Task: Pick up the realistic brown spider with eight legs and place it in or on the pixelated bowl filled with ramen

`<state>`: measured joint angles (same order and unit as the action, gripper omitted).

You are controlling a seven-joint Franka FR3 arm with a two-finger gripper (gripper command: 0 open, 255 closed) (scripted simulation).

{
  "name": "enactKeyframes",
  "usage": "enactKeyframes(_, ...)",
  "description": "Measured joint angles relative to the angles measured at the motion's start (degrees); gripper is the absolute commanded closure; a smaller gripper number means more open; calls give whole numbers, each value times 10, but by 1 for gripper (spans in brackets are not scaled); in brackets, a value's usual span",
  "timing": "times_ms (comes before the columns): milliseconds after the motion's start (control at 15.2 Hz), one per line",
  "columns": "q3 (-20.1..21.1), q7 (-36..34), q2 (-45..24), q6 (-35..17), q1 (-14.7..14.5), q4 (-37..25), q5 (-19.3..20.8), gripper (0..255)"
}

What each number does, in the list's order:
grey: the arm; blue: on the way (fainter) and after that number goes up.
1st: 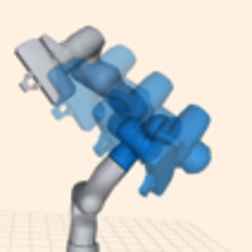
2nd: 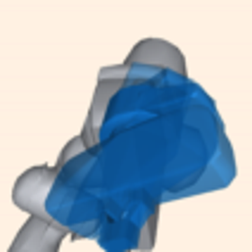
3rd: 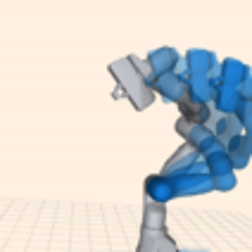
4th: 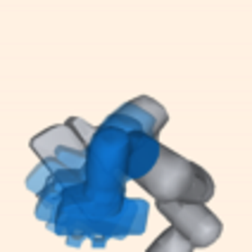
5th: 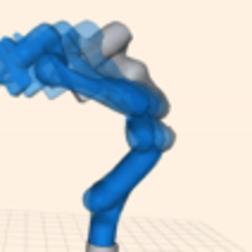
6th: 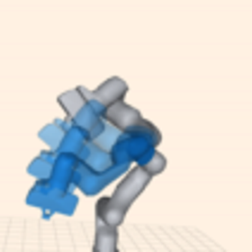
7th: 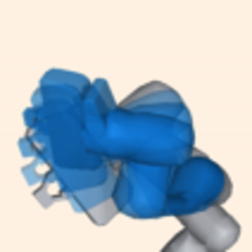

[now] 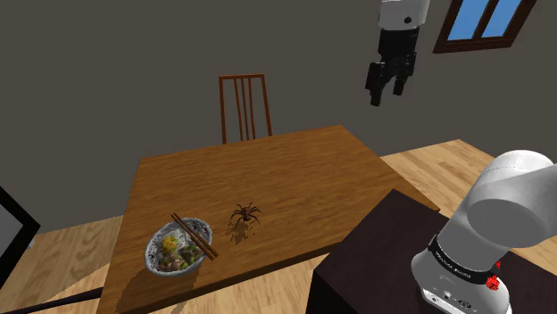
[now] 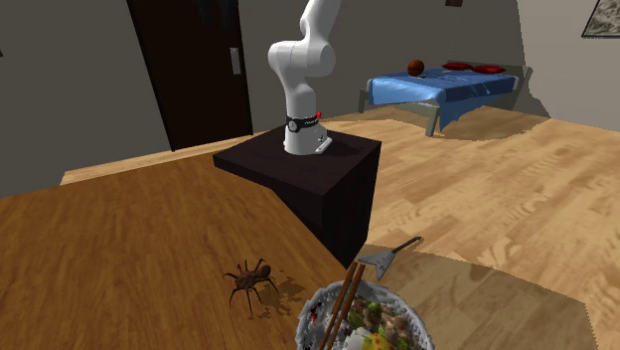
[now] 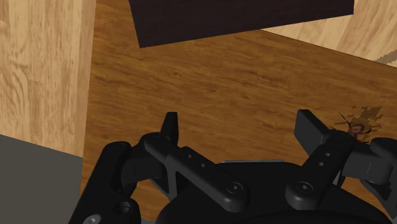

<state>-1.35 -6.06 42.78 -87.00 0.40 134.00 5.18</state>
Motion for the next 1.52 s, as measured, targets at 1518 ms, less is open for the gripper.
enactKeyframes(1518, 164, -134, -206, -507, -57, 185, 35, 0)
